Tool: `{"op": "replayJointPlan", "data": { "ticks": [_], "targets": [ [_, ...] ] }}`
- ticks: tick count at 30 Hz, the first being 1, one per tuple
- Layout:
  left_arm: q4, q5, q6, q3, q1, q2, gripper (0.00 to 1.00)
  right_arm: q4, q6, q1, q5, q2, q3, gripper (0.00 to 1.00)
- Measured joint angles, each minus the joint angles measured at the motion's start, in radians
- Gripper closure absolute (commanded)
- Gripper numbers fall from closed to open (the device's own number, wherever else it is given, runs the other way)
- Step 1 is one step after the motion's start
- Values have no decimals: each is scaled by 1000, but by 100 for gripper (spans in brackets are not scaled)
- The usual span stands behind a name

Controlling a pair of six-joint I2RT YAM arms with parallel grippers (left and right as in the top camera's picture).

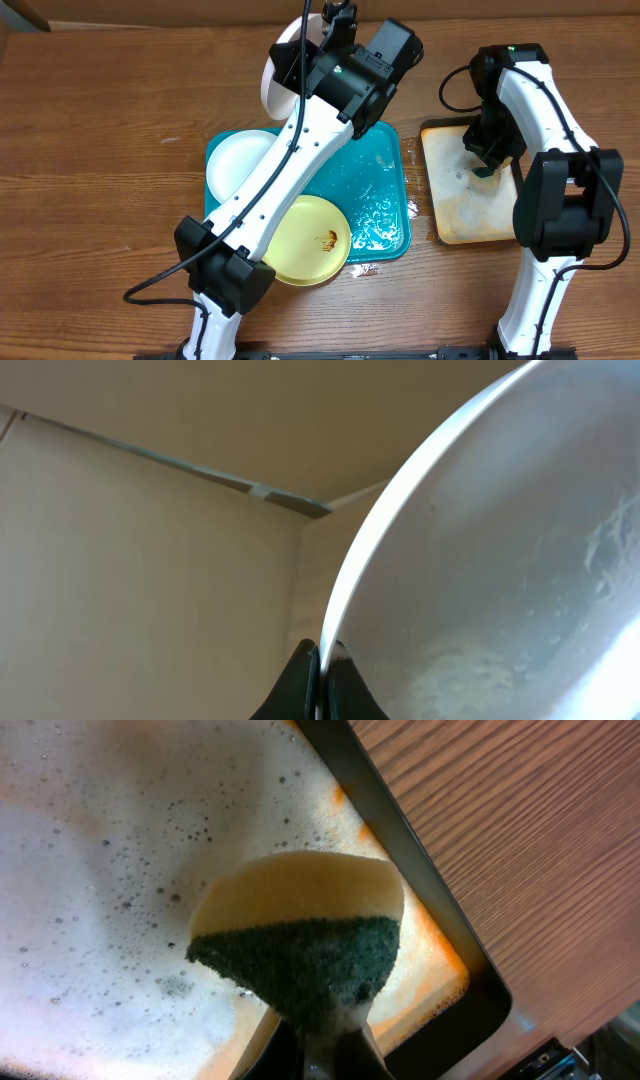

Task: Clean dirty plates on tray and stack at the side
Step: 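Lift the pink plate with the left gripper and carry it left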

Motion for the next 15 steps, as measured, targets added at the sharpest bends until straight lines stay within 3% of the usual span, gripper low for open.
{"op": "replayJointPlan", "data": {
  "ticks": [9,15],
  "targets": [
    [-296,15,-194,0,-108,0,96,-2,-10,0,-14,0,0,96],
    [-312,17,-296,0,-137,0,96,-5,-18,0,-19,0,0,96]
  ]
}}
